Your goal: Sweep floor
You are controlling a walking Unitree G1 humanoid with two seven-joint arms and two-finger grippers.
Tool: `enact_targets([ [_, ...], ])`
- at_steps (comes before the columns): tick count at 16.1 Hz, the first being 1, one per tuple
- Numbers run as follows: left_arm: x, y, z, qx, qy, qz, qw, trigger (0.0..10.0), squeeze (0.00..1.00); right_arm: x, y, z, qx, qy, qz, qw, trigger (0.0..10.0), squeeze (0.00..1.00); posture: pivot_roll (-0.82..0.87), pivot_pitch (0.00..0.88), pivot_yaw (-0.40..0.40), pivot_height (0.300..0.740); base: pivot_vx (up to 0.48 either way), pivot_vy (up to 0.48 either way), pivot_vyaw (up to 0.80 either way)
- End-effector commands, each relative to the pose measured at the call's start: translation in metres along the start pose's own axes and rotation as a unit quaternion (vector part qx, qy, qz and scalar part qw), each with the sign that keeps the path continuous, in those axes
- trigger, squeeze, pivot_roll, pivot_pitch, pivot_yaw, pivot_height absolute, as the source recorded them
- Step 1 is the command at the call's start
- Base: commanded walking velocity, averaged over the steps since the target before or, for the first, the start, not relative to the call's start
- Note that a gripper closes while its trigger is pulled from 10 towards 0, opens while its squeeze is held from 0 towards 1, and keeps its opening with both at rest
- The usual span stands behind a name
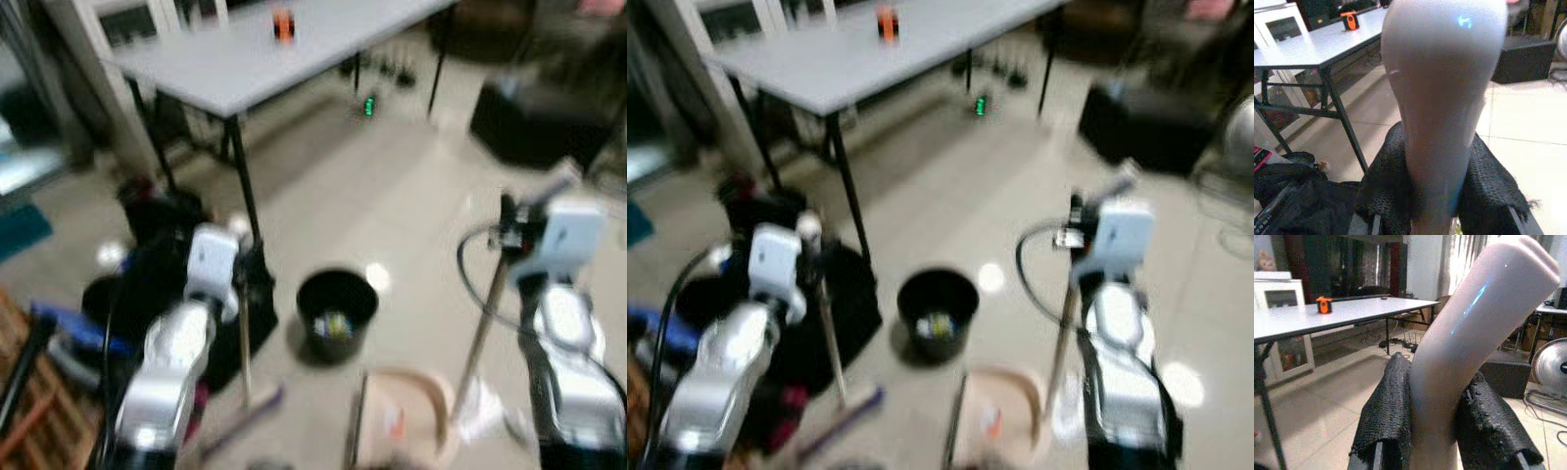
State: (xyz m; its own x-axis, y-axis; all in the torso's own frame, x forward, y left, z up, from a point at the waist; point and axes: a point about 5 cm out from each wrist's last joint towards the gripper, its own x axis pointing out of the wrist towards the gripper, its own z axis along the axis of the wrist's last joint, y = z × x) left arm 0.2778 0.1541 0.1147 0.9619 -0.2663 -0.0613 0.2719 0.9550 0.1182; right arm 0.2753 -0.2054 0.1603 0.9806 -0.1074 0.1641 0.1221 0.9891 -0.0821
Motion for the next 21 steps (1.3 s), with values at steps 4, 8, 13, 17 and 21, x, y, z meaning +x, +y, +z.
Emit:
enact_targets([
  [4,0.002,-0.001,0.004,-0.001,-0.011,-0.008,1.000,10.0,0.00,-0.002,0.009,0.001,0.008,0.012,0.009,1.000,10.0,0.00,-0.09,0.000,0.072,0.740,-0.139,0.000,0.00],
  [8,0.004,0.000,0.007,-0.011,-0.013,-0.004,1.000,10.0,0.00,-0.005,0.006,0.004,0.015,0.014,0.001,1.000,10.0,0.00,-0.10,0.000,0.067,0.740,0.000,0.000,-0.60],
  [13,0.004,-0.001,0.013,-0.009,-0.031,-0.009,0.999,10.0,0.00,-0.009,0.003,0.004,0.016,0.022,-0.011,1.000,10.0,0.00,-0.10,0.000,0.062,0.740,0.000,0.000,-0.80],
  [17,0.007,-0.009,0.027,0.014,-0.075,-0.028,0.997,10.0,0.00,-0.015,-0.015,0.019,-0.013,0.003,-0.039,0.999,10.0,0.00,-0.12,0.000,0.070,0.740,0.000,0.000,-0.80],
  [21,0.011,-0.015,0.047,-0.012,-0.118,-0.040,0.992,10.0,0.00,-0.019,-0.021,0.033,-0.031,-0.018,-0.044,0.998,10.0,0.00,-0.12,0.000,0.066,0.740,0.161,0.000,-0.80],
])
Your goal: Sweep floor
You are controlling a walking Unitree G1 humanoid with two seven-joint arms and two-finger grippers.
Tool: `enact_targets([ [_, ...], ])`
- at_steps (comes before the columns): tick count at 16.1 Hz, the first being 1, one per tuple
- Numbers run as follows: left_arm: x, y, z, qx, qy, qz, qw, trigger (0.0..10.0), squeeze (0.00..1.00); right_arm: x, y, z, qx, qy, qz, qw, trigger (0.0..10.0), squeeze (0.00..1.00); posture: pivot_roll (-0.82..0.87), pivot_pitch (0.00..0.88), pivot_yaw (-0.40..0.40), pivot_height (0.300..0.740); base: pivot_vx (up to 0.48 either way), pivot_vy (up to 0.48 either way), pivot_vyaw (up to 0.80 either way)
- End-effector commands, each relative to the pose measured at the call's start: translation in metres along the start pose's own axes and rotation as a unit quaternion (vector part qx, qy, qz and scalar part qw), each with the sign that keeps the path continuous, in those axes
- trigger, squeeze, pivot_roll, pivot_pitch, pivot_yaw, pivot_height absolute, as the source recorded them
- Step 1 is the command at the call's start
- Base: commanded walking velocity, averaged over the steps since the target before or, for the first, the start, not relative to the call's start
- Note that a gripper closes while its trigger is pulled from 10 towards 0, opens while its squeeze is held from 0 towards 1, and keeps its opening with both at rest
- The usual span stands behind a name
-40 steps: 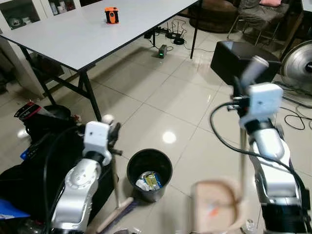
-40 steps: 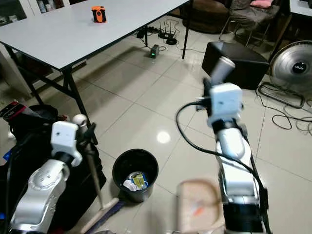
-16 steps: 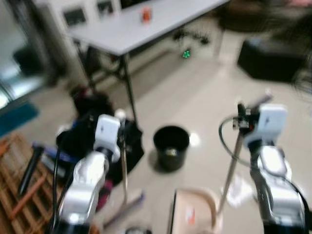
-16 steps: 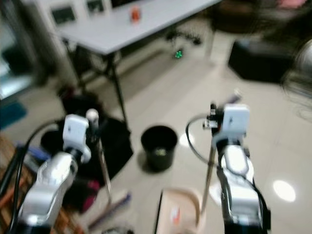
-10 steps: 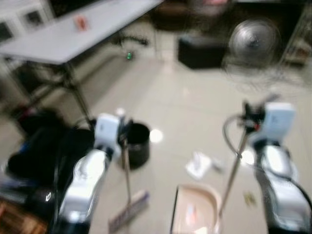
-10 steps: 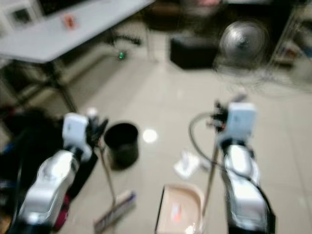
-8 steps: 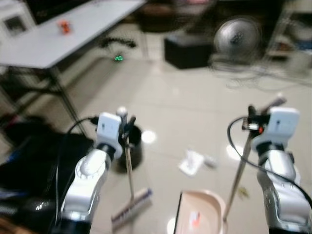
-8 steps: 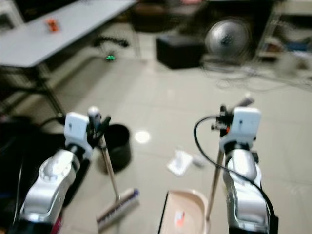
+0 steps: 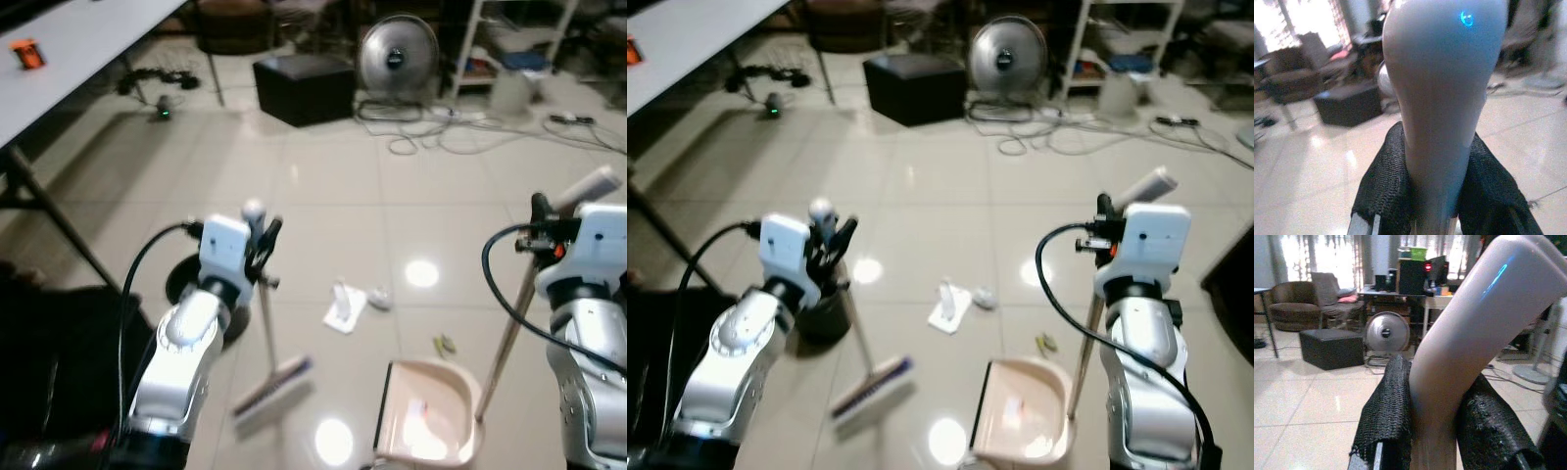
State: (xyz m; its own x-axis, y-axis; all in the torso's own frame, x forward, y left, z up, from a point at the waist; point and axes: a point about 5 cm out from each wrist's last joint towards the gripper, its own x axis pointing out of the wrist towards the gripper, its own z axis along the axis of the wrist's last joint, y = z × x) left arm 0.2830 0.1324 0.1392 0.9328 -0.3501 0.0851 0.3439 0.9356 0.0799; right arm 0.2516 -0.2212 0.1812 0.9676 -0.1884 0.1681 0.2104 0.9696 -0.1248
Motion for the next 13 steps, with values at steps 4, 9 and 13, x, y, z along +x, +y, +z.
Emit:
enact_targets([
  [4,0.0027,-0.0019,0.0212,0.020,-0.043,0.001,0.999,10.0,0.00,0.0010,-0.0001,0.0100,0.001,-0.017,-0.006,1.000,10.0,0.00,-0.11,0.006,0.058,0.740,0.370,0.000,-0.30],
  [9,0.0017,0.0011,0.0234,0.020,-0.044,0.012,0.999,10.0,0.00,0.0017,0.0057,0.0087,0.006,-0.014,0.001,1.000,10.0,0.00,-0.10,0.010,0.057,0.740,0.376,0.000,0.00],
  [13,0.0019,-0.0003,0.0232,0.022,-0.041,0.014,0.999,10.0,0.00,0.0016,0.0036,0.0078,0.001,-0.011,-0.002,1.000,10.0,0.00,-0.11,0.010,0.059,0.740,0.375,0.000,0.00],
])
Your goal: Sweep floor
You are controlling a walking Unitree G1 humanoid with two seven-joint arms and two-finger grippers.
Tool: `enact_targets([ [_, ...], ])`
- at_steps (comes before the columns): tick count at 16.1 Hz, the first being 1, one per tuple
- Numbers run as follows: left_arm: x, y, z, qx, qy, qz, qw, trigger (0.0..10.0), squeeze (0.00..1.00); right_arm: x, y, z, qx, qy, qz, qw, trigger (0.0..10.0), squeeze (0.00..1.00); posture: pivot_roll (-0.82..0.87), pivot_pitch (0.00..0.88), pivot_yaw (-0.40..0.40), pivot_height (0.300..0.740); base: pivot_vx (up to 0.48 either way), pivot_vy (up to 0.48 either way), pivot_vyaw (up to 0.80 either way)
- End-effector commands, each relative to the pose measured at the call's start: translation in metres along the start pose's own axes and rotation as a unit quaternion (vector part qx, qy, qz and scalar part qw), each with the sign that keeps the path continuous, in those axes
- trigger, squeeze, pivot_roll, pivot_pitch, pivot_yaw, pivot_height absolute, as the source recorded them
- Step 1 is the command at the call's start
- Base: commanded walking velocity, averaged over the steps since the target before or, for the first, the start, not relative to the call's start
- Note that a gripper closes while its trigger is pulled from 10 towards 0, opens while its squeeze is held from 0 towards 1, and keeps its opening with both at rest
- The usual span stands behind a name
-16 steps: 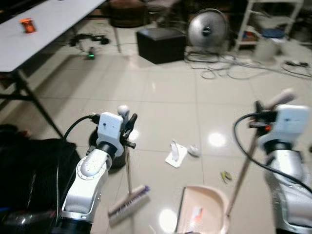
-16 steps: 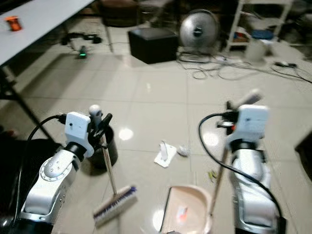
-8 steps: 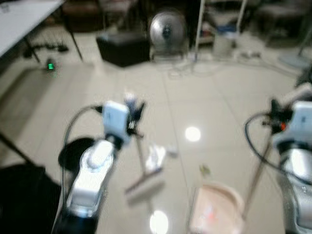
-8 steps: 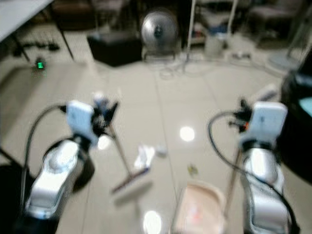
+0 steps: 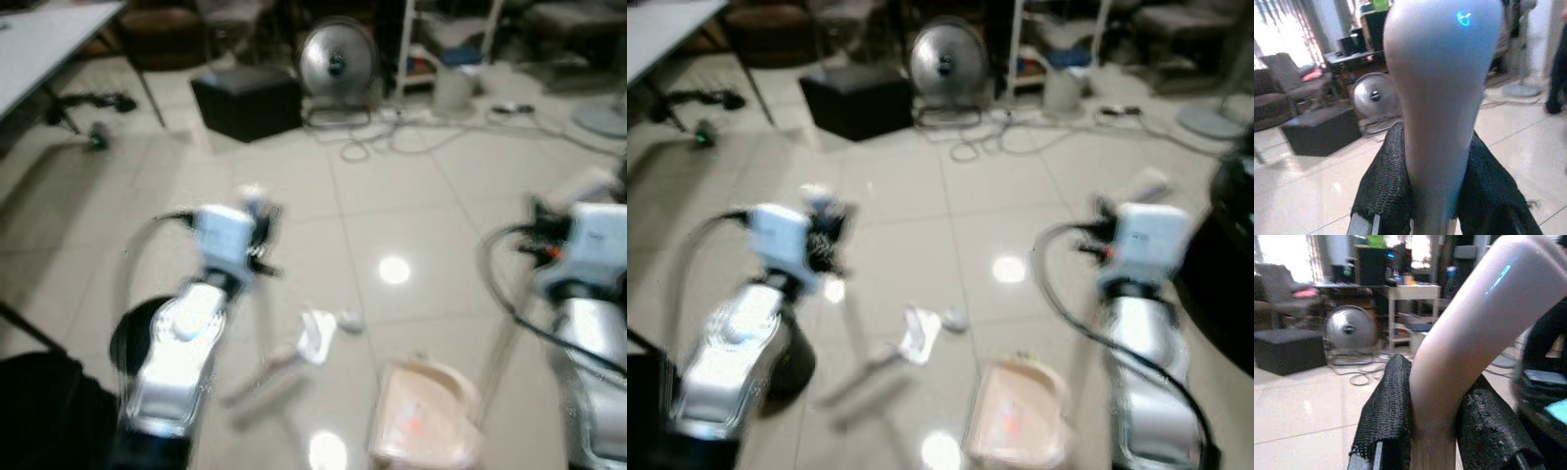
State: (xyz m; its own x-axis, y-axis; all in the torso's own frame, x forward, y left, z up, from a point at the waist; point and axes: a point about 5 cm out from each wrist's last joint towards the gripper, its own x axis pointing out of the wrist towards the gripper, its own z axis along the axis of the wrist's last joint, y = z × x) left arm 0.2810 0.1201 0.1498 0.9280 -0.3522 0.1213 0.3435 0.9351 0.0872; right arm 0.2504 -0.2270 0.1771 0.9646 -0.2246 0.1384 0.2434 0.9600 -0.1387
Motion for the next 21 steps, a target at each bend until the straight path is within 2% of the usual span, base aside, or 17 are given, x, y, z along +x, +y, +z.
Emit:
enact_targets([
  [1,-0.001,0.011,0.012,0.016,-0.022,0.016,1.000,10.0,0.00,0.002,0.009,0.013,0.013,-0.029,0.017,0.999,10.0,0.00,-0.11,0.010,0.059,0.740,0.375,0.000,0.00],
  [3,0.001,0.011,0.013,0.018,-0.021,0.014,1.000,10.0,0.00,0.003,0.012,0.016,0.014,-0.037,0.027,0.999,10.0,0.00,-0.11,0.015,0.062,0.740,0.371,0.000,0.00],
  [5,0.004,0.012,0.013,0.018,-0.022,0.018,0.999,10.0,0.00,0.005,0.008,0.016,-0.009,-0.033,0.015,0.999,10.0,0.00,-0.11,0.011,0.061,0.740,0.375,0.000,0.00],
  [7,0.005,0.013,0.014,0.017,-0.024,0.021,0.999,10.0,0.00,0.004,0.004,0.012,-0.002,-0.026,0.002,1.000,10.0,0.00,-0.11,0.010,0.066,0.740,0.371,0.000,0.00],
  [10,0.004,0.014,0.010,0.015,-0.018,0.021,0.999,10.0,0.00,0.006,0.005,0.009,-0.015,-0.021,0.006,1.000,10.0,0.00,-0.11,0.006,0.068,0.740,0.374,0.000,0.00],
  [14,0.004,0.016,0.009,0.015,-0.016,0.028,0.999,10.0,0.00,0.009,0.014,0.015,0.003,-0.036,0.031,0.999,10.0,0.00,-0.11,0.000,0.059,0.740,0.373,0.000,0.00],
  [17,0.004,0.024,0.007,0.017,-0.014,0.045,0.999,10.0,0.00,0.015,0.028,0.021,0.018,-0.053,0.062,0.996,10.0,0.00,-0.10,0.001,0.031,0.740,0.374,0.000,0.00],
  [21,0.004,0.030,0.007,0.021,-0.015,0.058,0.998,10.0,0.00,0.021,0.035,0.023,0.023,-0.062,0.078,0.995,10.0,0.00,-0.09,0.011,0.025,0.740,0.371,0.000,0.00],
])
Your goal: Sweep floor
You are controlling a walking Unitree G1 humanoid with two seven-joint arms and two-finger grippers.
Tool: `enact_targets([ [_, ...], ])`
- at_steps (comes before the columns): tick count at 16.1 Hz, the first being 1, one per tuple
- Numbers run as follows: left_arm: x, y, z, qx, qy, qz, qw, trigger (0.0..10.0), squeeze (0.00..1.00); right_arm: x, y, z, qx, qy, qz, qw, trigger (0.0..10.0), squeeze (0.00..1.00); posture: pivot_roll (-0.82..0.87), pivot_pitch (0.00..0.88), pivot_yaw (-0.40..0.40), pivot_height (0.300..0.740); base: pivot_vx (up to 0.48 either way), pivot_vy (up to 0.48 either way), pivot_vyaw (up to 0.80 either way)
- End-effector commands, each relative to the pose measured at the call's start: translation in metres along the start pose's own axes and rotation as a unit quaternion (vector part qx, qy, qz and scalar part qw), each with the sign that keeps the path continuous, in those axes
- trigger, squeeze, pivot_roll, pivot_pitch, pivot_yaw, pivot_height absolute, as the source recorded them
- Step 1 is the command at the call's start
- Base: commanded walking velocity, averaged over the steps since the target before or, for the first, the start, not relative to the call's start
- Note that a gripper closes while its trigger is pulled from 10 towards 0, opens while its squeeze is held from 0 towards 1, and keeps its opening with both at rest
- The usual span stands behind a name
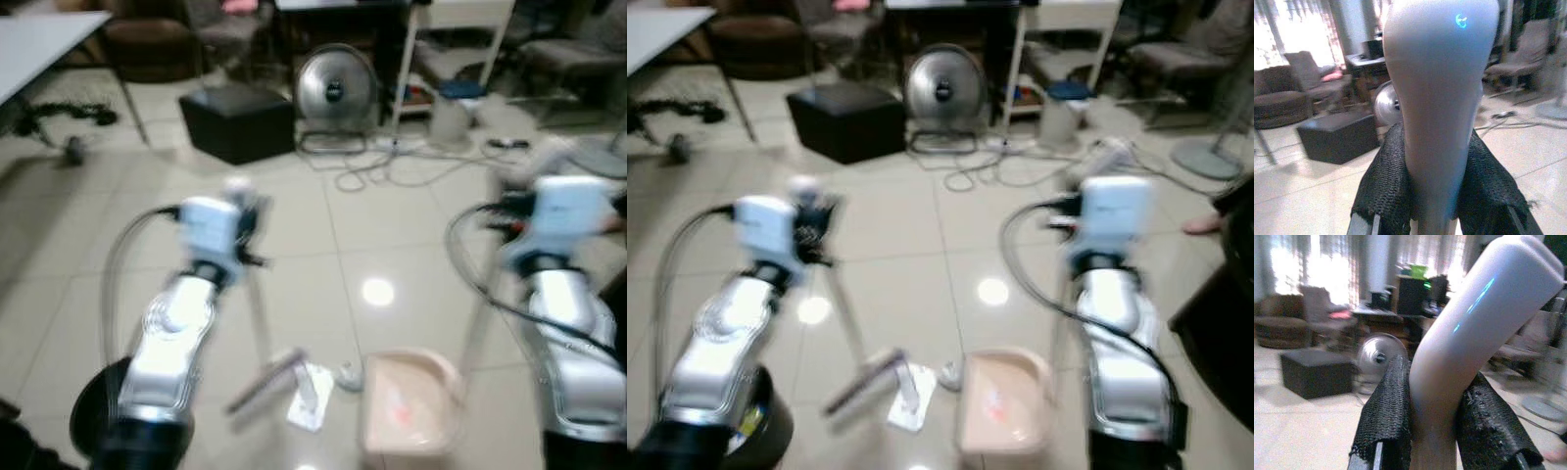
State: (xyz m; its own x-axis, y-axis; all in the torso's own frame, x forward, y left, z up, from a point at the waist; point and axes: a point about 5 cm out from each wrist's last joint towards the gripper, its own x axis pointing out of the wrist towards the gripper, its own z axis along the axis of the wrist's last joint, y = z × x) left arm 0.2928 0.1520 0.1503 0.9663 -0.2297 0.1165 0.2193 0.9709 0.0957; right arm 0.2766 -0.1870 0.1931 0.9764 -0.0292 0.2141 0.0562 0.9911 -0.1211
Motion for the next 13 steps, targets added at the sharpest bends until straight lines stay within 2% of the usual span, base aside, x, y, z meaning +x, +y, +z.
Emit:
enact_targets([
  [1,0.004,-0.004,0.008,0.008,-0.022,-0.004,1.000,10.0,0.00,0.002,-0.009,0.002,-0.015,-0.011,-0.019,1.000,10.0,0.00,-0.09,0.012,0.026,0.740,0.371,0.000,0.00],
  [4,0.006,-0.007,0.008,0.001,-0.018,-0.009,1.000,10.0,0.00,0.005,-0.012,-0.006,-0.034,0.000,-0.039,0.999,10.0,0.00,-0.09,0.024,0.041,0.740,0.356,0.000,0.00],
  [5,0.006,-0.007,0.008,-0.011,-0.021,-0.004,1.000,10.0,0.00,0.004,-0.011,-0.008,-0.035,0.003,-0.039,0.999,10.0,0.00,-0.09,0.026,0.044,0.740,0.000,0.000,0.00],
  [7,0.011,-0.010,0.007,0.000,-0.011,-0.010,1.000,10.0,0.00,0.006,-0.009,-0.007,-0.021,-0.001,-0.025,0.999,10.0,0.00,-0.09,0.034,0.046,0.740,0.000,0.000,0.00],
  [10,0.016,-0.013,0.009,0.000,-0.024,-0.006,1.000,10.0,0.00,0.005,-0.008,-0.009,-0.017,-0.008,-0.012,1.000,10.0,0.00,-0.07,0.053,0.062,0.740,0.000,0.000,0.00],
  [13,0.025,-0.019,0.008,0.006,-0.030,-0.003,1.000,10.0,0.00,0.012,-0.016,-0.011,-0.054,-0.025,-0.030,0.998,10.0,0.00,-0.08,0.097,0.075,0.740,0.000,0.000,0.00],
])
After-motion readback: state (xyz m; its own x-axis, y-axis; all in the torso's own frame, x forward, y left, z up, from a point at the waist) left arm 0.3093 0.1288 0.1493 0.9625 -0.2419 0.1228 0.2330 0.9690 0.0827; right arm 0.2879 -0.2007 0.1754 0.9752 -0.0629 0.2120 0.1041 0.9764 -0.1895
